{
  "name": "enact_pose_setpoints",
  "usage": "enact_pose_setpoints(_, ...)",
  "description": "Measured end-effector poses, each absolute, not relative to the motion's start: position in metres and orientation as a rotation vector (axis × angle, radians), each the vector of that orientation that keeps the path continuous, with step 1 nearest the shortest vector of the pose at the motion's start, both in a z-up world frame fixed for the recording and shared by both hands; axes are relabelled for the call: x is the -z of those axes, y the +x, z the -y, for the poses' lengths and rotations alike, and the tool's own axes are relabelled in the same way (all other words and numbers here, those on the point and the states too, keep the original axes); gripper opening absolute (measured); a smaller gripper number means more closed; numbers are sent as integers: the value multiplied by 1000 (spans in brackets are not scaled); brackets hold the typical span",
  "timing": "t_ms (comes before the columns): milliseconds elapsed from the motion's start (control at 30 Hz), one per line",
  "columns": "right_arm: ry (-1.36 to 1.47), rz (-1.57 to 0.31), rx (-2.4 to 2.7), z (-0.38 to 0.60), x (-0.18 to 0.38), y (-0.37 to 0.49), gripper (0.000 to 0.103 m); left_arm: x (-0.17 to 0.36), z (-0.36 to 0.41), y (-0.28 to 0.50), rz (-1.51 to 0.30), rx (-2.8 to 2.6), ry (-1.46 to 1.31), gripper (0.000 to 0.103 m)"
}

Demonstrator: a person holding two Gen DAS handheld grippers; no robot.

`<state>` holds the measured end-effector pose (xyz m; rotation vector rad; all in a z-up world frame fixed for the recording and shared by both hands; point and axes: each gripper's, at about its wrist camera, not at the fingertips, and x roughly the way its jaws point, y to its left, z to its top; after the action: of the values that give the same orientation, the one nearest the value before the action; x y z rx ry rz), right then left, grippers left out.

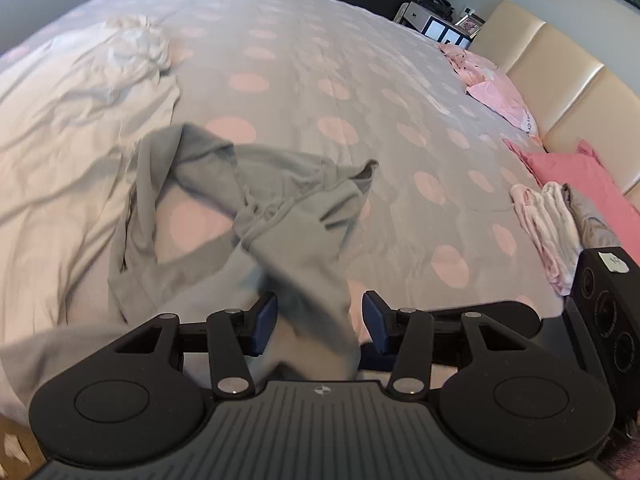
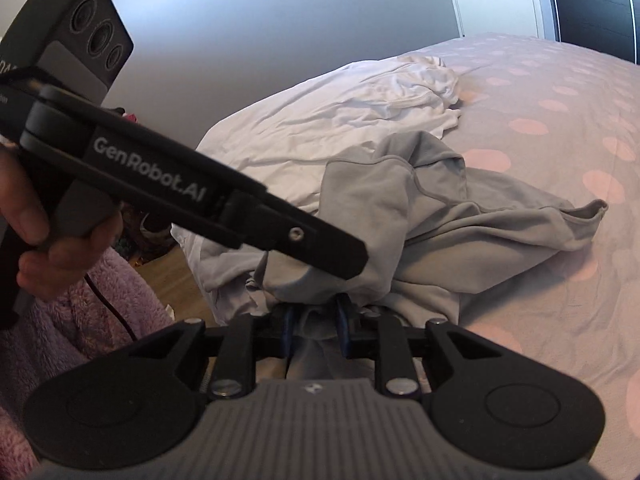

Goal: Fold clothes

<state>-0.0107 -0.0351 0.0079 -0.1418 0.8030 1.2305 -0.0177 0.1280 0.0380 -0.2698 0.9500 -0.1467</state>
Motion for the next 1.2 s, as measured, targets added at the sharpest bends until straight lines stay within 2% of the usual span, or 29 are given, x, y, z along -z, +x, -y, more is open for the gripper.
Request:
enact_pose_setpoints(67,-137,-808,-1235,33,-7,-10,26,-39,-119,-14,-931,137,-183,23)
enact_pose_setpoints(133,-140,-806,-1241,32,-7,-12,26,-38,-115,-12,-924,129,-113,8)
enact_pose_setpoints(167,-142,-813,-1241,32,-7,-9,26,-37,-114,-11,-926,126,-85,5)
enact_pose_setpoints(367,-205,-832,-1200,41,-18,17,31,-36,-148,-13,-949,38,-40,3)
enact_pose_setpoints(567,-359,-790,-1114,52,-24,68,31,-36,-196,-14,-972,-52,-35,2)
enact_pose_setpoints(767,-471,-774,-1032,56,-14,140,31,-20,-210,-7,-992,-73,-57,2)
enact_pose_setpoints(1033,-733,-676,-1200,23,4,206,32,-2,-222,2,-1043,-85,-79,2)
enact_pose_setpoints(1133,-851,-641,-1297,11,13,222,50,3,-225,5,-1056,-89,-94,2)
enact_pose_setpoints(1200,-914,-631,-1354,3,18,232,53,6,-225,7,-1064,-91,-93,2)
